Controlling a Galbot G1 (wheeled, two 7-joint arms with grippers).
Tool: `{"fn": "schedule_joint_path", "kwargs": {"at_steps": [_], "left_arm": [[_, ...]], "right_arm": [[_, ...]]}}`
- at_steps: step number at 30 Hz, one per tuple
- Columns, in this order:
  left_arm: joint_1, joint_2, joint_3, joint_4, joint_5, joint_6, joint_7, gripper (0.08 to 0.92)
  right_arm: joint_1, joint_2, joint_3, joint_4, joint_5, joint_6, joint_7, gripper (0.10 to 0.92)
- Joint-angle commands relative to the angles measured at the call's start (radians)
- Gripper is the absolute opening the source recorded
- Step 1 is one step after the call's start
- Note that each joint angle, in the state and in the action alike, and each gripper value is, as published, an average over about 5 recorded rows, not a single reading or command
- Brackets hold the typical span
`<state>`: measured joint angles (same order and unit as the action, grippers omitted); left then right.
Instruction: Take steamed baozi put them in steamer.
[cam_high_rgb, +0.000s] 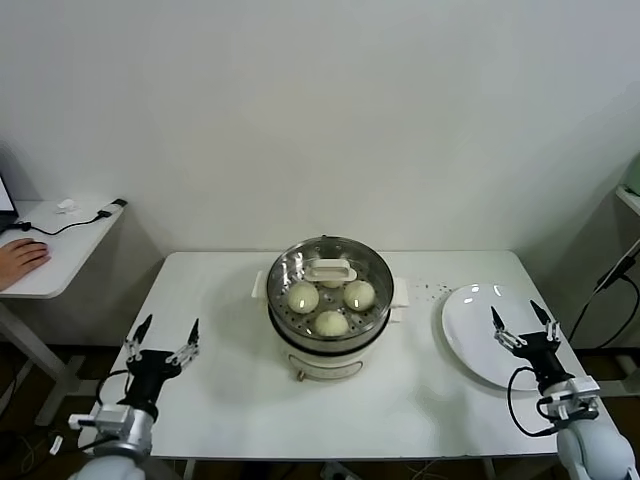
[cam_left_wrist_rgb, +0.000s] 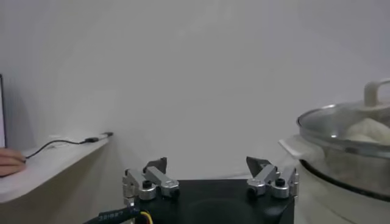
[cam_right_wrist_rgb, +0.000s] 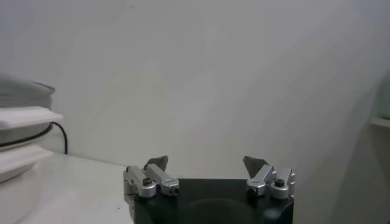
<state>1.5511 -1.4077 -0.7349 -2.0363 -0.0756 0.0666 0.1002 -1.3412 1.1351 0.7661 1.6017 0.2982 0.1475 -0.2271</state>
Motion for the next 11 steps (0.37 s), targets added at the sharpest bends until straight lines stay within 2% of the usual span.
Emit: {"fn": "schedule_joint_path", "kwargs": {"at_steps": [1,11], "left_arm": [[0.057,-0.027,-0.063,0.008,-0.096,-0.129,0.055,0.823],[0.074,-0.034,-0.075,-0.025,-0.052,-0.107,0.080,0.823]], "right_arm": [[-0.023,0.010,0.010,0.021,0.010,-0.001,-0.004,0.823],[-0.032,0.013,0.013,0.030,-0.008,-0.007,-0.003,0.823]]}}
